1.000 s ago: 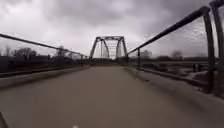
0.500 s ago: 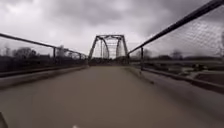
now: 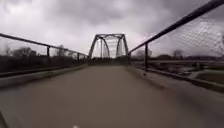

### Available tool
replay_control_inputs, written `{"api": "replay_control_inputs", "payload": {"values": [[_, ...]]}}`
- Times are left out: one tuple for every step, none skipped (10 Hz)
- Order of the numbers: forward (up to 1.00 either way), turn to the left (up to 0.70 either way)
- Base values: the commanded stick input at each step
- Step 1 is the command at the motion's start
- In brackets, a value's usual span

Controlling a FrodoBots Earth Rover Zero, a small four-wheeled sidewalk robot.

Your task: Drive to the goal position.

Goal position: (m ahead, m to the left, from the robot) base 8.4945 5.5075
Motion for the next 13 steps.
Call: {"api": "replay_control_inputs", "payload": {"values": [[1.00, 0.00], [1.00, 0.00], [1.00, 0.00], [1.00, 0.00], [1.00, 0.00], [1.00, 0.00], [1.00, 0.00], [1.00, 0.00], [1.00, 0.00], [1.00, 0.00], [1.00, 0.00], [1.00, 0.00], [1.00, 0.00]]}}
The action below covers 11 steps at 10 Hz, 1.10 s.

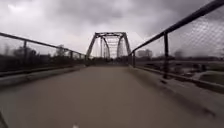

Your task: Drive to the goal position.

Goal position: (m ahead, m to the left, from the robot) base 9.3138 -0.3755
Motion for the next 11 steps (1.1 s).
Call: {"api": "replay_control_inputs", "payload": {"values": [[1.00, 0.00], [1.00, 0.00], [1.00, 0.00], [1.00, 0.00], [1.00, 0.00], [1.00, 0.00], [1.00, 0.00], [1.00, 0.00], [1.00, 0.00], [1.00, 0.00], [1.00, 0.00]]}}
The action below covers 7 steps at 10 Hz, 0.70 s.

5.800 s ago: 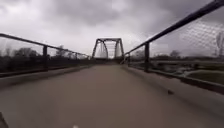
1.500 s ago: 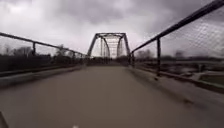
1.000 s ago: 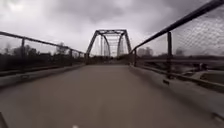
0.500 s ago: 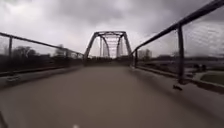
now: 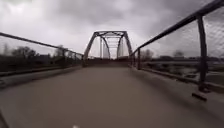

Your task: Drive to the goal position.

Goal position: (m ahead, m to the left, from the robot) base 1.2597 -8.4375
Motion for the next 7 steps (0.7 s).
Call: {"api": "replay_control_inputs", "payload": {"values": [[1.00, 0.00], [1.00, 0.00], [1.00, 0.00], [1.00, 0.00], [1.00, 0.00], [1.00, 0.00], [1.00, 0.00]]}}
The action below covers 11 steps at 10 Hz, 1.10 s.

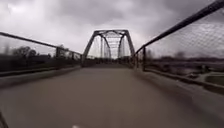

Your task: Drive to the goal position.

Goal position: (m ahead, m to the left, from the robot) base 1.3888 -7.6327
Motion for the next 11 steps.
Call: {"api": "replay_control_inputs", "payload": {"values": [[1.00, 0.00], [1.00, 0.00], [1.00, 0.00], [1.00, 0.00], [1.00, 0.00], [1.00, 0.00], [1.00, -0.02], [1.00, -0.14], [1.00, -0.34], [1.00, -0.35], [1.00, -0.08]]}}
